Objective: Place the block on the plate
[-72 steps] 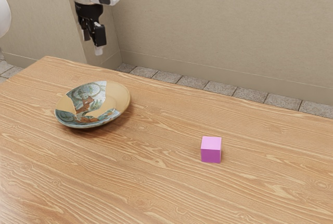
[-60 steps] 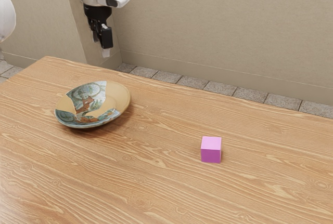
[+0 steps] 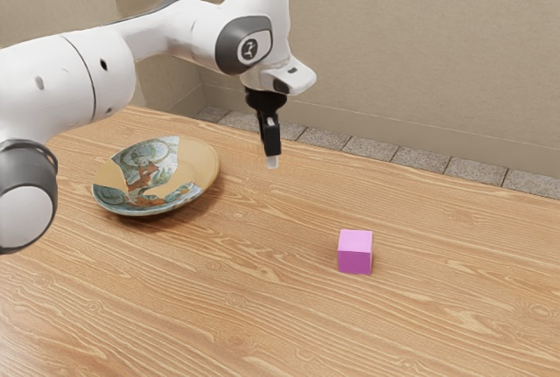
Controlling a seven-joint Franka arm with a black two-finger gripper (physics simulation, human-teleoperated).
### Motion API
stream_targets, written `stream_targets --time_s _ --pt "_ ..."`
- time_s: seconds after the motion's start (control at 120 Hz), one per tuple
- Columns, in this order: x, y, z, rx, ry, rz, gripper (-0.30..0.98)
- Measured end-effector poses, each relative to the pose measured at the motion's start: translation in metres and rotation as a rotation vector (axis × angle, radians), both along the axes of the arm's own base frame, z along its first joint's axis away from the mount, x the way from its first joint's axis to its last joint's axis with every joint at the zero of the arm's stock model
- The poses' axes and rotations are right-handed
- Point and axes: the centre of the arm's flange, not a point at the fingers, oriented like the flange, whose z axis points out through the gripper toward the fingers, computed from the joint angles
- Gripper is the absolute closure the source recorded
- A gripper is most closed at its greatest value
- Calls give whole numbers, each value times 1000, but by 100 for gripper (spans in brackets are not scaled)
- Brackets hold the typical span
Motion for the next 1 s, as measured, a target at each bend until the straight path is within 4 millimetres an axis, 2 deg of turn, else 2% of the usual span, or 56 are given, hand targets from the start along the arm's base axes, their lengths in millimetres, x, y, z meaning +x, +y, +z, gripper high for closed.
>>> stream_targets --time_s 0.067,0.158,0.267,0.5,0.675,0.817,1.0 --pt "2 -16 -19 -23 17 -29 0" --pt "2 -34 -34 -63 32 -56 0" --pt "-1 -70 -50 -107 40 -112 0" --pt "-4 -118 -95 -177 69 -182 0" --pt "-1 -126 -126 -192 82 -193 0" --pt "12 -129 -136 -200 57 -206 0" --pt "11 -134 -157 -204 74 -225 0"
